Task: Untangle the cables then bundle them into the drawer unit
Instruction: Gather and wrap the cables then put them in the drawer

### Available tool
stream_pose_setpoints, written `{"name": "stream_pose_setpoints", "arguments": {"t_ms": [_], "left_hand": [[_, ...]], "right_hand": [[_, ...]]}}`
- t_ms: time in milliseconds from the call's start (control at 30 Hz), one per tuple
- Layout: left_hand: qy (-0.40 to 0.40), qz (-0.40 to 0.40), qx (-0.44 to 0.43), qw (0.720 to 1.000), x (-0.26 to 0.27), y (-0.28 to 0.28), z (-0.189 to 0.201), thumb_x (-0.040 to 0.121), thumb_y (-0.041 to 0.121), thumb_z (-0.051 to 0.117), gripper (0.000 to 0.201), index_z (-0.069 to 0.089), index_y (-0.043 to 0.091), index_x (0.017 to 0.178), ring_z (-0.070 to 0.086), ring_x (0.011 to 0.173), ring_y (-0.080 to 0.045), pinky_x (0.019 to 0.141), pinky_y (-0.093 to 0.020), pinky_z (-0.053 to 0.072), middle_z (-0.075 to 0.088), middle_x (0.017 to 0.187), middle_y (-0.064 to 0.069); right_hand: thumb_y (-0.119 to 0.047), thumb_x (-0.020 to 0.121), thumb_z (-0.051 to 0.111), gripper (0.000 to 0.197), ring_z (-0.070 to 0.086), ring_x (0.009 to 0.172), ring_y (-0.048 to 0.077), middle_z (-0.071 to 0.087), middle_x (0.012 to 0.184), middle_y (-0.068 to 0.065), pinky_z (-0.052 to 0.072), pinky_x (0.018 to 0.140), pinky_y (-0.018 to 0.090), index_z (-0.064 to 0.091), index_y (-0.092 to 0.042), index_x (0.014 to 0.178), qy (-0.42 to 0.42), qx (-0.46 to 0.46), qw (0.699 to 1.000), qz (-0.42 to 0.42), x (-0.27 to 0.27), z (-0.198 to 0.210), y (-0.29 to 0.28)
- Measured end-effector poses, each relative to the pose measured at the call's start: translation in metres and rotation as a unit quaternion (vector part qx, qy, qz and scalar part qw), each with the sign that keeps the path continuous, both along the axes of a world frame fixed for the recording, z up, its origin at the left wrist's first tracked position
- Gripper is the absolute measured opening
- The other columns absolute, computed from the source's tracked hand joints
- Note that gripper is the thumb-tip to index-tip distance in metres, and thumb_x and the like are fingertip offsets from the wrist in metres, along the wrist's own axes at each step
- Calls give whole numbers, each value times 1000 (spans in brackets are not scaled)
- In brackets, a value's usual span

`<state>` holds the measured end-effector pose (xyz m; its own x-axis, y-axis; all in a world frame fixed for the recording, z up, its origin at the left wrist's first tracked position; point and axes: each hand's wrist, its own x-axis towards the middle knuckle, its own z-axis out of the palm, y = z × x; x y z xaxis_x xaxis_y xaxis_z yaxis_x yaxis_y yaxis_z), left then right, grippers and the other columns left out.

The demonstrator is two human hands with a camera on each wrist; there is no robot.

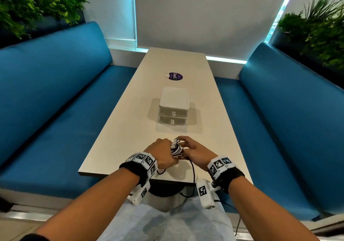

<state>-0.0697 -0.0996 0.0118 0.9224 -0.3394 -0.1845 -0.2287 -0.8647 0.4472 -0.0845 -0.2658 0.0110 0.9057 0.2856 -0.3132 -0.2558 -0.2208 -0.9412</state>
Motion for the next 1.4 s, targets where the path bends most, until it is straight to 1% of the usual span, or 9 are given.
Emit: {"name": "stream_pose_setpoints", "arguments": {"t_ms": [233, 600, 800, 867, 967, 1100, 1200, 1300, 1400], "left_hand": [[-78, 60, 63, 993, 0, 2, 2, 71, 60, 63, 41, 62, 22, 87, 63, 72, -23, 64, -31, 52, 66, 80, 2], [-64, 56, 5, 996, 4, 1, -2, 75, 62, 59, 40, 66, 30, 99, 64, 80, -24, 66, -31, 51, 69, 87, 3], [-38, 100, -66, 992, 14, 7, 2, 75, 52, 64, 30, 61, 24, 81, 62, 75, -24, 61, -30, 46, 66, 80, 2], [-26, 126, -93, 987, 18, 14, 2, 76, 48, 68, 26, 63, 23, 83, 64, 79, -27, 67, -31, 51, 67, 84, -1], [-6, 157, -122, 980, 20, 23, -2, 73, 40, 67, 22, 67, 20, 81, 67, 75, -26, 71, -34, 56, 70, 78, -2], [19, 194, -173, 965, 18, 26, -10, 62, 35, 62, 25, 69, 18, 79, 70, 69, -24, 69, -38, 60, 72, 73, -2], [33, 167, -200, 965, 9, 20, -11, 73, 34, 69, 17, 64, 19, 75, 63, 66, -21, 59, -28, 49, 66, 71, -1], [61, 111, -240, 963, 1, 16, -12, 71, 34, 72, 17, 62, 21, 75, 57, 60, -16, 59, -29, 46, 63, 65, 3], [80, 49, -273, 957, -1, 14, -15, 69, 41, 78, 25, 68, 26, 86, 60, 64, -14, 66, -34, 51, 68, 74, -5]], "right_hand": [[-10, 94, 50, 72, 49, 129, 18, 43, 148, -2, 39, 111, 41, 14, -25, 155, -24, -47, 999, 9, 5, 2, 13], [-37, 74, 61, 87, 54, 124, 16, 50, 142, -2, 39, 111, 42, 24, -23, 152, -37, -34, 997, -50, 4, -3, 9], [-18, 90, 55, 82, 53, 121, 10, 45, 147, -3, 37, 105, 30, 4, -23, 155, -55, -110, 992, 6, -5, -1, 0], [-16, 94, 53, 67, 63, 110, 14, 54, 139, 1, 45, 99, 31, 19, -15, 152, -45, -130, 990, 28, -8, -10, -6], [-8, 100, 43, 24, 68, 77, 18, 71, 96, 8, 54, 82, 41, 54, 0, 120, -66, -111, 990, 48, -13, -20, -5], [-21, 100, 50, 23, 68, 77, 11, 73, 96, -2, 58, 79, 31, 68, -13, 112, -138, -165, 977, 5, -14, -23, 4], [-34, 98, 54, 25, 62, 87, 8, 66, 98, -4, 43, 74, 15, 72, -23, 111, -210, -248, 945, -37, -9, -19, 8], [-37, 98, 50, 27, 55, 77, 5, 62, 78, -12, 40, 72, 22, 75, -27, 104, -211, -245, 945, -44, -3, -10, 7], [-26, 98, 44, 34, 52, 72, 15, 65, 77, 4, 42, 76, 31, 72, -7, 96, -183, -201, 962, -20, -3, -1, 7]]}}
